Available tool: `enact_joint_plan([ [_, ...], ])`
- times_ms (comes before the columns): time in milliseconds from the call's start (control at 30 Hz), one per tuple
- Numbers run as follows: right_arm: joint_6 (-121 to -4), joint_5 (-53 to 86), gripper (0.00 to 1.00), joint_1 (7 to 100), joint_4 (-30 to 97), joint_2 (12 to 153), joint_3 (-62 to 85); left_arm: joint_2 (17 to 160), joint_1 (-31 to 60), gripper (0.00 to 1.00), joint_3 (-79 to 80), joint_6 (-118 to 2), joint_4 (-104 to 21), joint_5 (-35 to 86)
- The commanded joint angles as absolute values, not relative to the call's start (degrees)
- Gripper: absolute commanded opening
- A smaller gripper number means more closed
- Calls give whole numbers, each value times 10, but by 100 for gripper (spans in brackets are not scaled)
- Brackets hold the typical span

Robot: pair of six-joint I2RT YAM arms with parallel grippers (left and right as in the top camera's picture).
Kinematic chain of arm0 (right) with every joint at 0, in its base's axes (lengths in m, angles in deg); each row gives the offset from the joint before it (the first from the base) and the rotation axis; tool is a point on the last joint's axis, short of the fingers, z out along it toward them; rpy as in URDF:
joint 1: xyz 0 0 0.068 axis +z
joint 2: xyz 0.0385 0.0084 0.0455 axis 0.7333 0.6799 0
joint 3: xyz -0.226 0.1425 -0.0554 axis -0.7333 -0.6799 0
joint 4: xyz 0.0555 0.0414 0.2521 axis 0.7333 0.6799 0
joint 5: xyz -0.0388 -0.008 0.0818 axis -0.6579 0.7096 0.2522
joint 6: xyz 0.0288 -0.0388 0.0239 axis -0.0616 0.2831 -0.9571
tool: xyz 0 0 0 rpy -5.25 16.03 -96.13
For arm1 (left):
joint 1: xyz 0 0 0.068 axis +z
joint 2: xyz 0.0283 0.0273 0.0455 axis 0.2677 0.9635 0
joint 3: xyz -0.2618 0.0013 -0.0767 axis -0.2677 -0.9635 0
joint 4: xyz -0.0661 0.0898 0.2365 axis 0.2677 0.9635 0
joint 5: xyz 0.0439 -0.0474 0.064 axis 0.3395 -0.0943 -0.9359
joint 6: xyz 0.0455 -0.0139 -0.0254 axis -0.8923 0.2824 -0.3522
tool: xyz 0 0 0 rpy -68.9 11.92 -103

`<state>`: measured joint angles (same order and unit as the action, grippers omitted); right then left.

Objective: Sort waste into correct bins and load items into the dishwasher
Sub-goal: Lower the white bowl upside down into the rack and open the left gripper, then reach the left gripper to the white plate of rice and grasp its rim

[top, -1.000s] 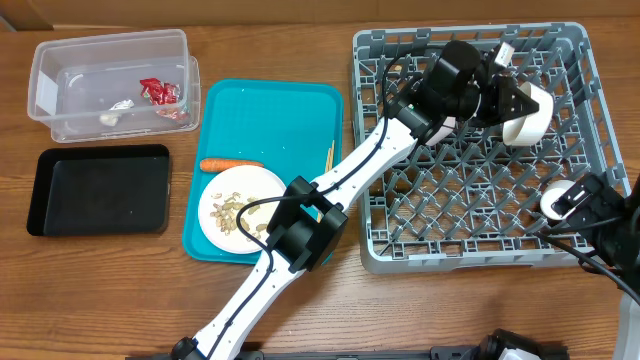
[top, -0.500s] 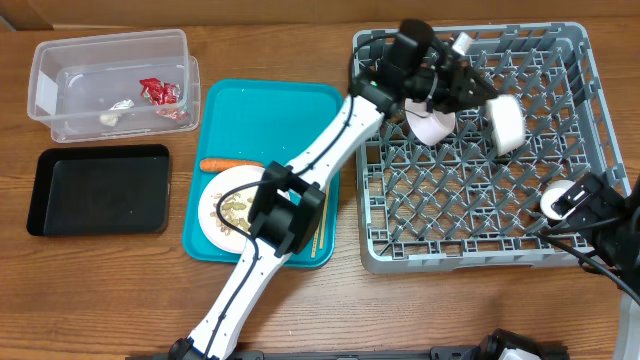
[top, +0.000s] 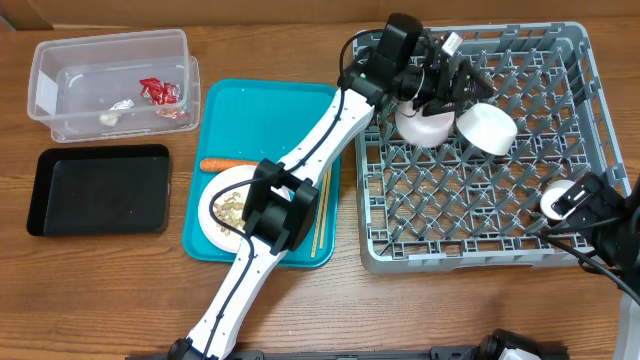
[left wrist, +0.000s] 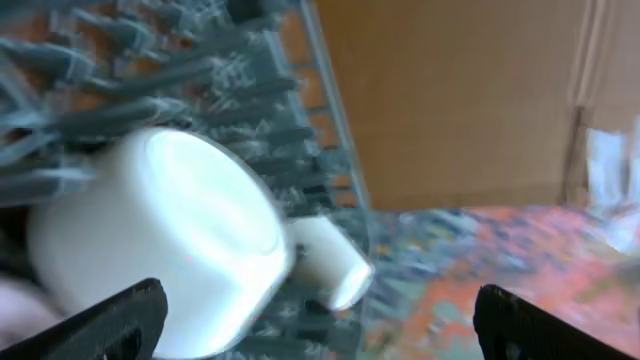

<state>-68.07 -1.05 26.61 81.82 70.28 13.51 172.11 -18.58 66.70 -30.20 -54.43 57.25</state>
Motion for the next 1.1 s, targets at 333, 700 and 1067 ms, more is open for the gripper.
enact_joint_plan([
  [333, -679, -20, 100, 265, 815, 700, 149, 1497, -148, 100, 667, -600, -161, 23],
  [700, -679, -18, 100, 265, 815, 700, 148, 1431, -29, 100, 667, -600, 118, -40],
  [1067, -632, 51, 100, 265, 814, 742, 148, 1398, 74, 100, 667, -555, 209, -34],
])
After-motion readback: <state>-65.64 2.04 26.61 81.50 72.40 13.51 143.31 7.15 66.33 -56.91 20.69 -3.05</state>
